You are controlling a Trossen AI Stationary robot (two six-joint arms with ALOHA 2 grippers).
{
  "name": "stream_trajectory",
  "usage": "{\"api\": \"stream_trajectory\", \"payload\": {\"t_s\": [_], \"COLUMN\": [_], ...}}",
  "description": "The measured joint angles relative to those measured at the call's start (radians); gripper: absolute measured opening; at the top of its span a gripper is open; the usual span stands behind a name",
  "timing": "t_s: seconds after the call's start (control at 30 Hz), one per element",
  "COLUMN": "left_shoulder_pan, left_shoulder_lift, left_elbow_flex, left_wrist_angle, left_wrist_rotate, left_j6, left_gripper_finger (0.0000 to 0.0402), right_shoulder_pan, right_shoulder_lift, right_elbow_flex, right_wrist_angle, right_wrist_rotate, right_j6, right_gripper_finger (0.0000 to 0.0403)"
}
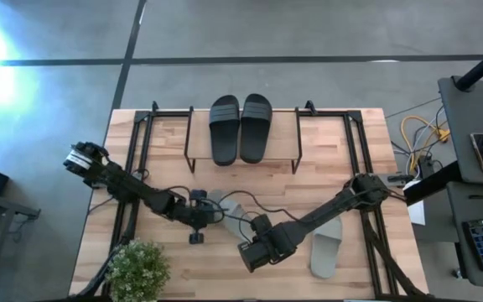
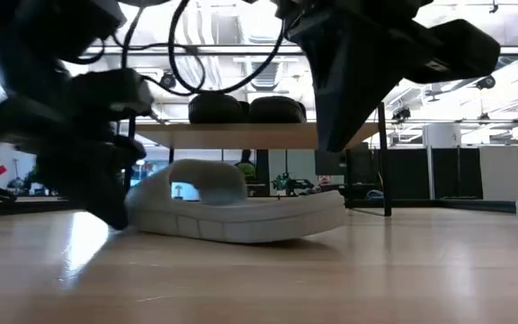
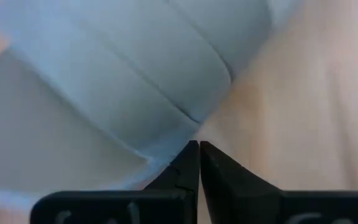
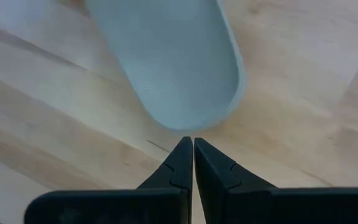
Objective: Pick and place slides into the shelf
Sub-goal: Move the left white slide to the center of the table
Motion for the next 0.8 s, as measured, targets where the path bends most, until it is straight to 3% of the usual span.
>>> {"api": "stream_trajectory", "payload": {"t_s": [0.3,0.5,0.67,0.8], "left_shoulder_pan": [0.08,0.078,0.075,0.07], "left_shoulder_lift": [-0.054,-0.148,-0.256,-0.356], "left_elbow_flex": [0.005,0.006,0.006,0.006], "left_wrist_angle": [-0.021,-0.133,-0.264,-0.356], "left_wrist_rotate": [-0.13,-0.127,-0.125,-0.121], "left_j6": [0.076,0.068,0.05,0.013], "left_gripper_finger": [0.0,0.0,0.0,0.0], "right_shoulder_pan": [0.001,0.015,0.017,-0.001], "right_shoulder_lift": [-0.001,-0.004,-0.004,-0.003], "right_elbow_flex": [-0.053,-0.022,-0.061,-0.139], "right_wrist_angle": [0.166,0.038,-0.046,0.093], "right_wrist_rotate": [0.025,0.137,0.11,0.064], "right_j6": [-0.024,0.077,0.161,0.112], "right_gripper_finger": [0.0008,0.0008,0.0008,0.0008]}}
